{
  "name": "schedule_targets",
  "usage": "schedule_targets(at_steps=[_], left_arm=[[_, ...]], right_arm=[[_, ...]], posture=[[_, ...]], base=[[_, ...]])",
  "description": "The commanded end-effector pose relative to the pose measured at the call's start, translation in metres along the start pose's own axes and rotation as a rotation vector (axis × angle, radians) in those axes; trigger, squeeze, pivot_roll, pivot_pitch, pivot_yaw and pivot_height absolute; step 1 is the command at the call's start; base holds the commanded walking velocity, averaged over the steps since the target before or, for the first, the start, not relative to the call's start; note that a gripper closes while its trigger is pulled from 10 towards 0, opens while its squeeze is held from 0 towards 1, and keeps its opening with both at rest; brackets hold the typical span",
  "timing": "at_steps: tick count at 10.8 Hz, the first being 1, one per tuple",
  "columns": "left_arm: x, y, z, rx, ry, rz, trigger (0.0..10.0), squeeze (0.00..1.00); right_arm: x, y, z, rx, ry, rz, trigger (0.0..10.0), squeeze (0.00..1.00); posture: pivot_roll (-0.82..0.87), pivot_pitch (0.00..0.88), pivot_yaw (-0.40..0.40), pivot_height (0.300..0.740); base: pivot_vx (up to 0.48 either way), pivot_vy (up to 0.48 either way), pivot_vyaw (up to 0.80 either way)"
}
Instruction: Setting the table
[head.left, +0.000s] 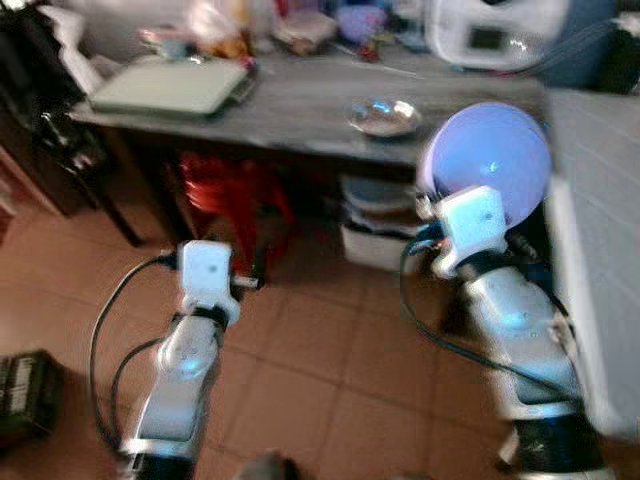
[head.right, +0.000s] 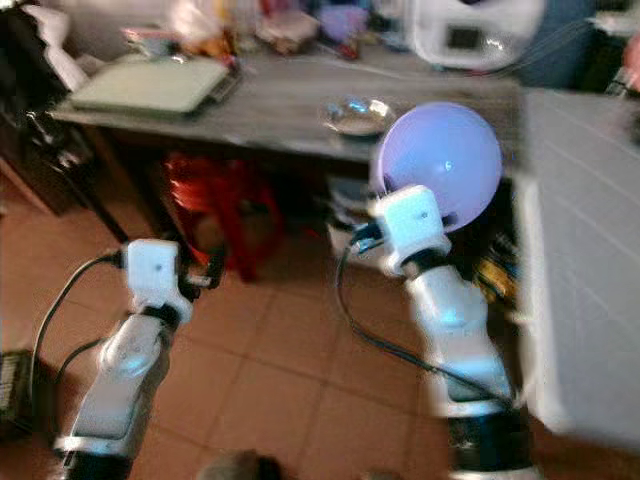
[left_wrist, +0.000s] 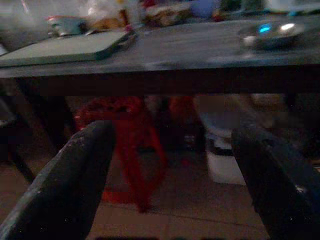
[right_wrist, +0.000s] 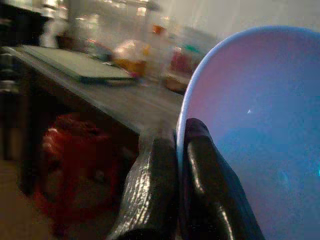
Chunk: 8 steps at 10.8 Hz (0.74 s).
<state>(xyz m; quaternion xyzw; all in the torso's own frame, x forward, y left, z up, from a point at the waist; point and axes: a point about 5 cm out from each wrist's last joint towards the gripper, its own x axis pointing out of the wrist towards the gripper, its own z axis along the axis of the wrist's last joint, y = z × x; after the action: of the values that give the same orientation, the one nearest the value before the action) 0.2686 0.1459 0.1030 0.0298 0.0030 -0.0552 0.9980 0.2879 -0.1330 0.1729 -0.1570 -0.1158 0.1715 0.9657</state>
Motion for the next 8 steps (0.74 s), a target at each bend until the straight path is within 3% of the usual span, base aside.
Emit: schedule_targets(at_steps=[1, 8], left_arm=[[0.002, -0.003, 0.003, 0.011, -0.01, -0.015, 10.0, 0.0], [0.0, -0.014, 0.005, 0.011, -0.033, -0.073, 10.0, 0.0]], right_arm=[[-0.001, -0.006, 0.005, -0.016, -0.021, -0.009, 10.0, 0.0], [0.001, -0.003, 0.002, -0.023, -0.005, -0.009, 10.0, 0.0]], posture=[[-0.06, 0.048, 0.074, 0.74], [-0.06, 0.052, 0.075, 0.74]], base=[[0.39, 0.281, 0.0], [0.471, 0.0, 0.0]])
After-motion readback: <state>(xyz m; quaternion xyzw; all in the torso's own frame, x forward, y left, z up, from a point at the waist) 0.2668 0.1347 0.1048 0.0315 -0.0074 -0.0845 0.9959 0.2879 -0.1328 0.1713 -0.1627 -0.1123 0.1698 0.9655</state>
